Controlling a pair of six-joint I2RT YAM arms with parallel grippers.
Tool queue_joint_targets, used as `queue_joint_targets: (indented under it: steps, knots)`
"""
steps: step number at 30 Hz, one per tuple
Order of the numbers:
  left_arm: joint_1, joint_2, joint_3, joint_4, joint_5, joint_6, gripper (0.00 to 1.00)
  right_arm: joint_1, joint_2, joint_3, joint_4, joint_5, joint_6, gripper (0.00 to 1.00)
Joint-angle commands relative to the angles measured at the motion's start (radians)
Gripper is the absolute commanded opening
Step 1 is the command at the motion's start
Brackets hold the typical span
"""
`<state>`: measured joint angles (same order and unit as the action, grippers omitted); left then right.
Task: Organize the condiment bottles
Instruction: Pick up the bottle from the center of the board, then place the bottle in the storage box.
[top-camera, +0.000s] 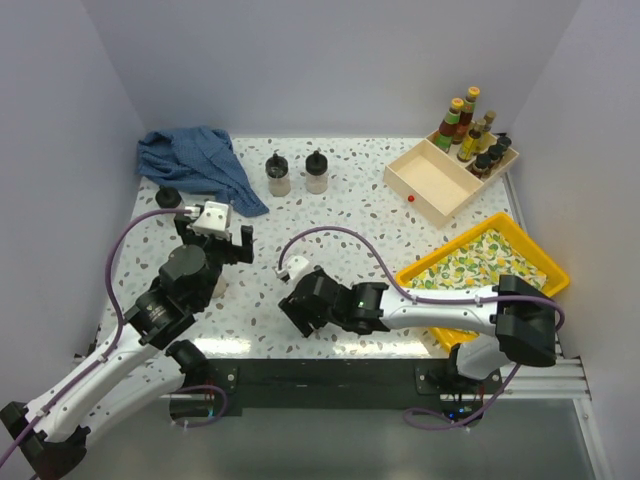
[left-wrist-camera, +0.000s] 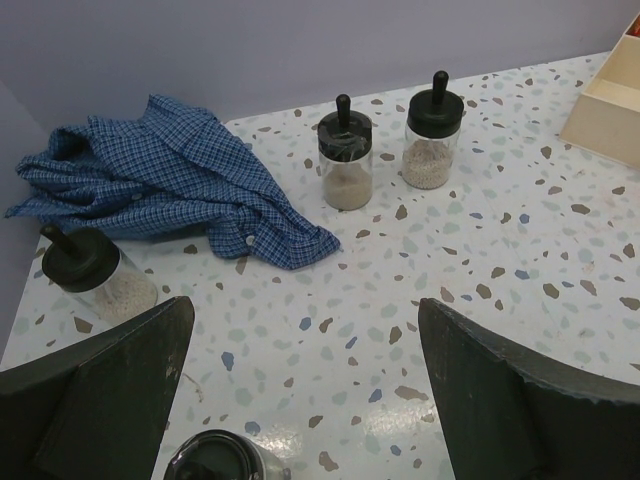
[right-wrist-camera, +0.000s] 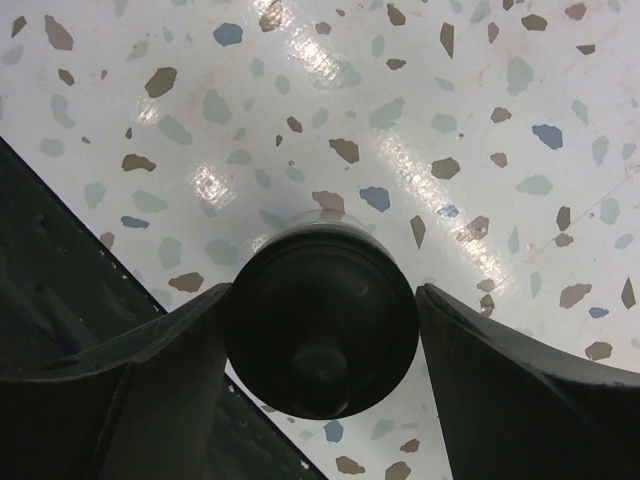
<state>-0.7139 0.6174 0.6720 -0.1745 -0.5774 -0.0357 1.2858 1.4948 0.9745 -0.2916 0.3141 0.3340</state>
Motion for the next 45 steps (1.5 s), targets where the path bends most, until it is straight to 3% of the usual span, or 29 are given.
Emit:
queue_joint_targets:
  steps: [1, 2, 3, 9, 15, 18, 22, 30, 39, 45]
  knots:
    - [-0.001, -0.007, 0.000, 0.036, -0.006, 0.013, 1.00, 0.012, -0.002, 0.064, -0.075, 0.083, 0.048, 0.59]
    - [0.001, -0.010, 0.000, 0.038, -0.007, 0.013, 1.00, 0.010, -0.005, 0.073, -0.095, 0.106, 0.065, 0.50]
    - [-0.001, -0.008, 0.000, 0.038, -0.009, 0.011, 1.00, 0.012, -0.016, 0.081, -0.128, 0.118, 0.074, 0.33]
    - [0.001, -0.011, 0.001, 0.038, 0.002, 0.011, 1.00, 0.003, -0.067, 0.183, -0.248, 0.164, 0.106, 0.00]
    - [0.001, -0.008, 0.011, 0.029, 0.013, 0.007, 1.00, -0.110, -0.067, 0.341, -0.385, 0.189, 0.092, 0.00]
    - [0.001, -0.011, 0.012, 0.024, 0.011, 0.003, 1.00, -0.258, -0.067, 0.403, -0.415, 0.181, 0.079, 0.00]
    - [-0.001, -0.005, 0.017, 0.017, 0.014, -0.003, 1.00, -0.483, -0.036, 0.490, -0.417, 0.284, 0.057, 0.00]
    - [-0.001, 0.010, 0.028, 0.010, 0.042, -0.010, 1.00, -0.816, 0.215, 0.768, -0.403, 0.260, 0.005, 0.00]
    - [-0.001, 0.002, 0.029, 0.007, 0.050, -0.012, 1.00, -0.988, 0.449, 1.007, -0.383, 0.250, 0.005, 0.00]
    - [-0.001, 0.004, 0.032, 0.009, 0.070, -0.015, 1.00, -1.057, 0.507, 0.988, -0.259, 0.256, 0.023, 0.00]
